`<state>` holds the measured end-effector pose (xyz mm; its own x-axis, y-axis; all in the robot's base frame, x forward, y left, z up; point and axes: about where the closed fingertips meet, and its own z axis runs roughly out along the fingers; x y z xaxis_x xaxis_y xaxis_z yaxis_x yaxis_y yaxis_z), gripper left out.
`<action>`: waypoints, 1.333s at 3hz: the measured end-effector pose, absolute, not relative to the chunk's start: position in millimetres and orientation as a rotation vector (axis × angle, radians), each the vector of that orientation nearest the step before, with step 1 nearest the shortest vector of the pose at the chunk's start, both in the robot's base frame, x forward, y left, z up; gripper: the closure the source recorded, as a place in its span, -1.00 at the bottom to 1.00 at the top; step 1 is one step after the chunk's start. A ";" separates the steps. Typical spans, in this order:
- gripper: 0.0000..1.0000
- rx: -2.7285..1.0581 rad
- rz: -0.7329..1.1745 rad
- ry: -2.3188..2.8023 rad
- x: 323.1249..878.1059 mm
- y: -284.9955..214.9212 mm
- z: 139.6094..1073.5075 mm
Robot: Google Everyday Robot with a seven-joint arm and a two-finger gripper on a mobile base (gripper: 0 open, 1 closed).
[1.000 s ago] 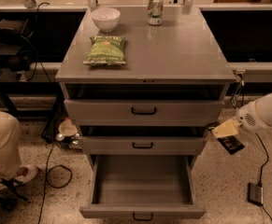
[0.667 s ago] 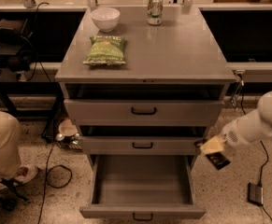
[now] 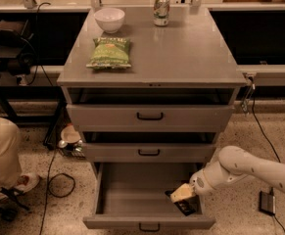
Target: Place rxbar chocolate into bottom drawer
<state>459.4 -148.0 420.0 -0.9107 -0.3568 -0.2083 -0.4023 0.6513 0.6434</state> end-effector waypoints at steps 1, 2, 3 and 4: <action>1.00 -0.644 1.114 2.797 459.3 -147.9 419.9; 1.00 -0.611 1.173 2.723 465.8 -145.4 401.0; 1.00 -0.543 1.246 2.596 490.1 -137.6 357.6; 1.00 -0.440 1.324 2.484 520.6 -128.8 305.6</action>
Offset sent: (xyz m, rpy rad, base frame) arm 0.0299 0.0029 -0.0758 0.2773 -0.1399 -0.1212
